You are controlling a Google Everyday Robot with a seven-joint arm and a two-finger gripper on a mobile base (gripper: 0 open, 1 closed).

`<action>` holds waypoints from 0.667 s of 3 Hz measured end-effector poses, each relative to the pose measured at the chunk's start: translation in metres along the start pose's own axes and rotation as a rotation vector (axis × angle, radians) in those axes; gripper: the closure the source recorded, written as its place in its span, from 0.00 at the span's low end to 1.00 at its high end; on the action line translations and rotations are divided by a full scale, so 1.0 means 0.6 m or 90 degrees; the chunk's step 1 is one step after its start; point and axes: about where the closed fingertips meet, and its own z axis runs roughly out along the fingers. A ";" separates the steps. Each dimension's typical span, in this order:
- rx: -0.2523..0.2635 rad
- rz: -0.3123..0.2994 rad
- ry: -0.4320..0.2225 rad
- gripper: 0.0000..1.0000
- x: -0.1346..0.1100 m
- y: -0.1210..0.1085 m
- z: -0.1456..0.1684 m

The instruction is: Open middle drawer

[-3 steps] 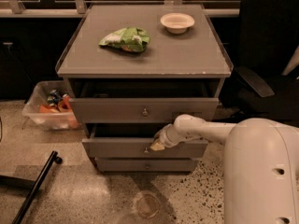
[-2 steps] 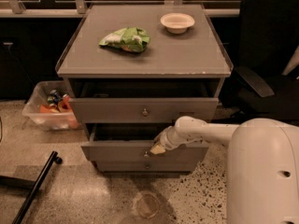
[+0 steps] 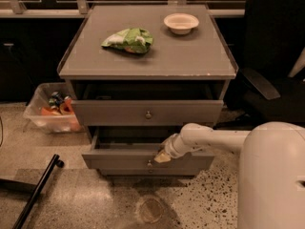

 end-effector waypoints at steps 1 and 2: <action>0.000 0.000 0.000 0.00 0.000 0.000 0.000; 0.000 0.000 0.000 0.00 0.000 0.000 0.000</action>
Offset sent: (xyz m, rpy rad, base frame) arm 0.0000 0.0000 0.0000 0.0000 0.0000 0.0000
